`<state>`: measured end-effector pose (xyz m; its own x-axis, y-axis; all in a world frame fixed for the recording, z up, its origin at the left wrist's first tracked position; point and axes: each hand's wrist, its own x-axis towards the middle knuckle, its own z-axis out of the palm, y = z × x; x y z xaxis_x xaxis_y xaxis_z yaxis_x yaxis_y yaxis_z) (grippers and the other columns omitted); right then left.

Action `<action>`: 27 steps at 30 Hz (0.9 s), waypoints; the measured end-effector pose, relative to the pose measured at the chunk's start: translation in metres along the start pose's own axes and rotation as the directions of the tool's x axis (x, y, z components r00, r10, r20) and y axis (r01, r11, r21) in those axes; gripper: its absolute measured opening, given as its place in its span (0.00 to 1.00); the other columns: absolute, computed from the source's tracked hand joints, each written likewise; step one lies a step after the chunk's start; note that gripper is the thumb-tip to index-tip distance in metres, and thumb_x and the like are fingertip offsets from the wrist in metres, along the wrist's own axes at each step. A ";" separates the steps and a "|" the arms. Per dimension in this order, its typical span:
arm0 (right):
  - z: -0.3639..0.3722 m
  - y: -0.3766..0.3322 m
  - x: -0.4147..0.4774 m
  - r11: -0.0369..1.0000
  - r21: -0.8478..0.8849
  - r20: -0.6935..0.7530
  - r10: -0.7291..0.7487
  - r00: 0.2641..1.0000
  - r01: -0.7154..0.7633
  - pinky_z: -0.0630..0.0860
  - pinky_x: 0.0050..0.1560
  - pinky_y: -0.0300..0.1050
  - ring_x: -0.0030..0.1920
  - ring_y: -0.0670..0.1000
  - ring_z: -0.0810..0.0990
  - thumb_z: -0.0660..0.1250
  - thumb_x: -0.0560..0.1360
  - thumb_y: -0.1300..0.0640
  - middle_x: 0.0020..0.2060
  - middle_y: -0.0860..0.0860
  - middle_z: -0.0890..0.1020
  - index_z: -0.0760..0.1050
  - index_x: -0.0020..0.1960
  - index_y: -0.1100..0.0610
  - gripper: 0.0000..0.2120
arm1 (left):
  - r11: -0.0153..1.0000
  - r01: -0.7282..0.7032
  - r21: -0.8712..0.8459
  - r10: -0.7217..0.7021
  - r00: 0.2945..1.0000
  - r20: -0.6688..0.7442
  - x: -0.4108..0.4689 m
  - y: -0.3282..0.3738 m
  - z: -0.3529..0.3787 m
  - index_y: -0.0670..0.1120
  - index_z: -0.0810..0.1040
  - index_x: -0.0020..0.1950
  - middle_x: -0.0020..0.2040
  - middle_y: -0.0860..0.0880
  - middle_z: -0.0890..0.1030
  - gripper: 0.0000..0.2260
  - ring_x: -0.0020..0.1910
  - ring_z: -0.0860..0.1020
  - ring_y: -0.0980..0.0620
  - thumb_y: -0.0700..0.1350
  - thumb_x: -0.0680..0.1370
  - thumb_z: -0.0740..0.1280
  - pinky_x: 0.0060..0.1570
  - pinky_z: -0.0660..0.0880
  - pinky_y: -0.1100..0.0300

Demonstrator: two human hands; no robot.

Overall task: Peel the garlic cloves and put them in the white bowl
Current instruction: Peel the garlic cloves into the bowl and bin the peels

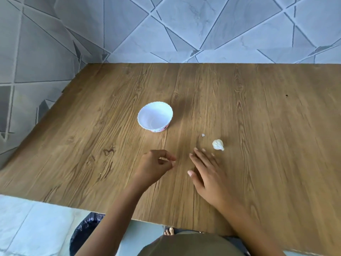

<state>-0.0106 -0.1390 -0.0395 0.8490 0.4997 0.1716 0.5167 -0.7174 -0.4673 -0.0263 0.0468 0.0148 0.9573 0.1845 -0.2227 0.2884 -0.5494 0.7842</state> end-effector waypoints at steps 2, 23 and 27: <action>-0.001 0.000 0.001 1.000 0.000 0.018 0.006 1.000 -0.006 0.53 0.74 0.51 0.74 0.52 0.58 0.61 0.79 0.52 0.72 0.53 0.64 0.67 0.71 0.57 0.22 | 0.992 -0.084 0.092 0.081 0.996 0.037 0.001 -0.002 -0.002 0.46 0.84 0.45 0.40 0.56 0.83 0.03 0.38 0.81 0.61 0.41 0.72 0.72 0.42 0.74 0.73; 0.003 -0.007 -0.001 0.990 -0.126 0.071 0.077 0.995 -0.067 0.43 0.76 0.46 0.76 0.48 0.49 0.52 0.81 0.48 0.76 0.50 0.56 0.57 0.75 0.53 0.24 | 0.855 -0.021 0.518 -0.193 0.914 0.356 0.038 0.027 0.002 0.38 0.80 0.46 0.40 0.44 0.85 0.09 0.40 0.84 0.51 0.42 0.72 0.73 0.49 0.80 0.56; 0.007 -0.005 -0.004 0.992 -0.112 0.063 0.070 0.996 -0.063 0.45 0.76 0.47 0.76 0.49 0.50 0.53 0.81 0.48 0.75 0.50 0.58 0.58 0.75 0.53 0.24 | 0.849 -0.088 0.520 -0.120 0.928 0.352 0.032 0.026 0.003 0.38 0.80 0.46 0.39 0.45 0.85 0.08 0.39 0.84 0.52 0.41 0.71 0.74 0.48 0.80 0.57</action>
<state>-0.0170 -0.1336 -0.0442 0.8746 0.4776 0.0833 0.4713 -0.7974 -0.3769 0.0122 0.0360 0.0256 0.8619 -0.0497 -0.5046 0.1726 -0.9070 0.3842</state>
